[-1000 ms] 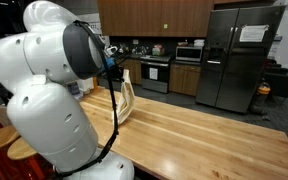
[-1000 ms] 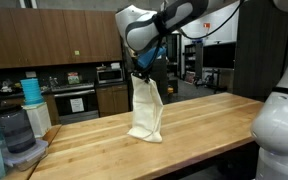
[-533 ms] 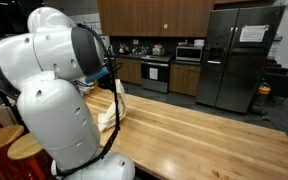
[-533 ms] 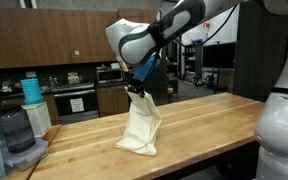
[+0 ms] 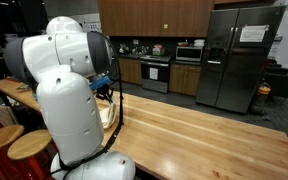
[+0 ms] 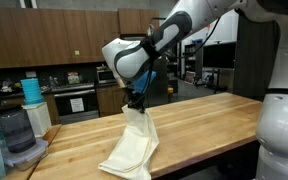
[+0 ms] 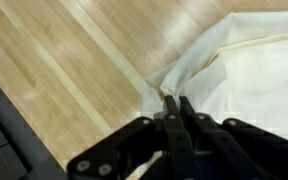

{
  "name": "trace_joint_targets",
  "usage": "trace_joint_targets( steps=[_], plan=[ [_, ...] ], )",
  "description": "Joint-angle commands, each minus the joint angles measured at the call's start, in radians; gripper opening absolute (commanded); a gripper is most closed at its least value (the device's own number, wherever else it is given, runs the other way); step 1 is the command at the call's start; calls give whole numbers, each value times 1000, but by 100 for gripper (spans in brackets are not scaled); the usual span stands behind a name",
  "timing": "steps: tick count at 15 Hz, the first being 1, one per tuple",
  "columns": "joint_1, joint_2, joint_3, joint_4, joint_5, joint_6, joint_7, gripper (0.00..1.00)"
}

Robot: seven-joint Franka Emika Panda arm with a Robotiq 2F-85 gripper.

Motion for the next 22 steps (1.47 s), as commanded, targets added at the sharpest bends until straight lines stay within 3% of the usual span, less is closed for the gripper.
trace_joint_targets(
  steps=[1, 9, 18, 19, 20, 22],
  plan=[
    [9, 39, -29, 41, 7, -34, -40, 2],
    [-22, 73, -110, 70, 68, -33, -56, 2],
    [-82, 33, -193, 39, 94, 42, 115, 2],
    [-86, 31, -197, 37, 94, 46, 121, 32],
    [-89, 31, -200, 35, 90, 51, 130, 33],
    [-89, 24, -199, 30, 87, 68, 138, 45]
  ],
)
